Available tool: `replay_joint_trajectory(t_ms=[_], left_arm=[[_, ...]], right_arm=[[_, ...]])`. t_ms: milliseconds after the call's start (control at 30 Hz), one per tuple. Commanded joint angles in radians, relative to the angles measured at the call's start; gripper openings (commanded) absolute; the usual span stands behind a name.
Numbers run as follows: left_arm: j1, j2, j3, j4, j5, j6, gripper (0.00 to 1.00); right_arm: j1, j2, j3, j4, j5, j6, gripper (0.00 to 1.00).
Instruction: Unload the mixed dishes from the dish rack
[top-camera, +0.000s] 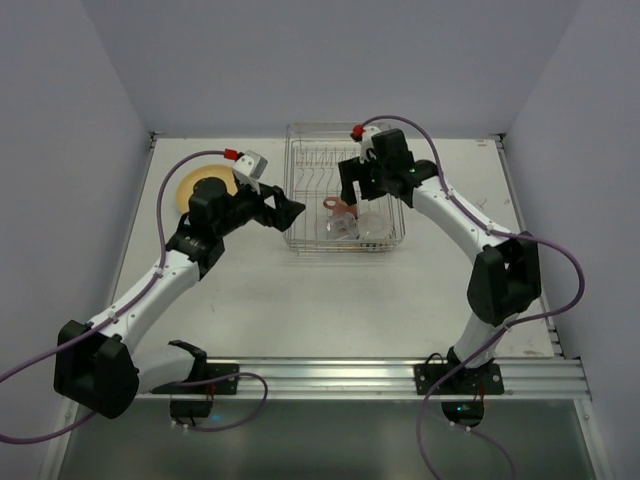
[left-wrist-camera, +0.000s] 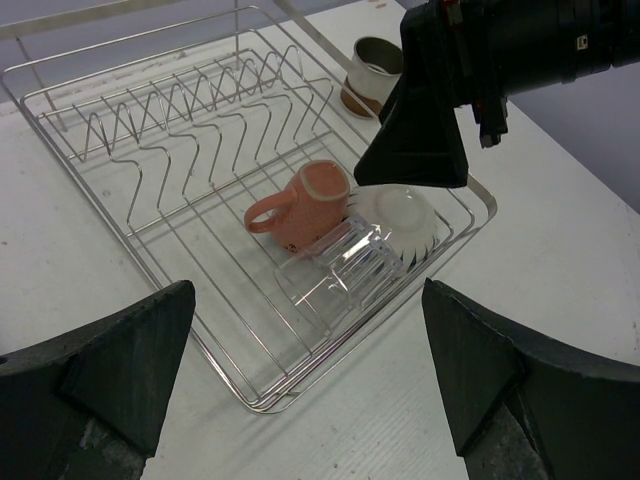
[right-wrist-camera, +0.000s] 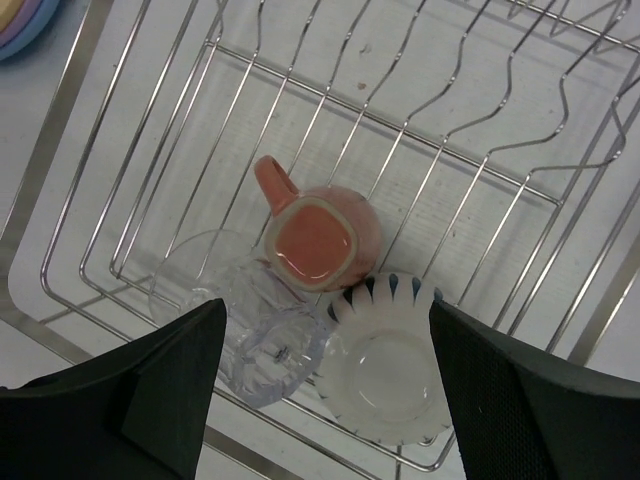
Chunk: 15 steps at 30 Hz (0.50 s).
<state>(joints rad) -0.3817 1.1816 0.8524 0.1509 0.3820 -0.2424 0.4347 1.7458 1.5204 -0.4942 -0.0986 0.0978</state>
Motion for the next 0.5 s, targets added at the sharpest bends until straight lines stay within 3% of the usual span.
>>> replay_joint_trajectory(t_ms=[0, 467], left_arm=[[0.004, -0.019, -0.01, 0.041, 0.014, 0.005, 1.0], [0.004, -0.017, -0.012, 0.045, 0.018, 0.003, 1.0]], right_arm=[[0.027, 0.023, 0.012, 0.06, -0.01, -0.072, 0.84], [0.056, 0.167, 0.06, 0.063, 0.033, -0.129, 0.81]])
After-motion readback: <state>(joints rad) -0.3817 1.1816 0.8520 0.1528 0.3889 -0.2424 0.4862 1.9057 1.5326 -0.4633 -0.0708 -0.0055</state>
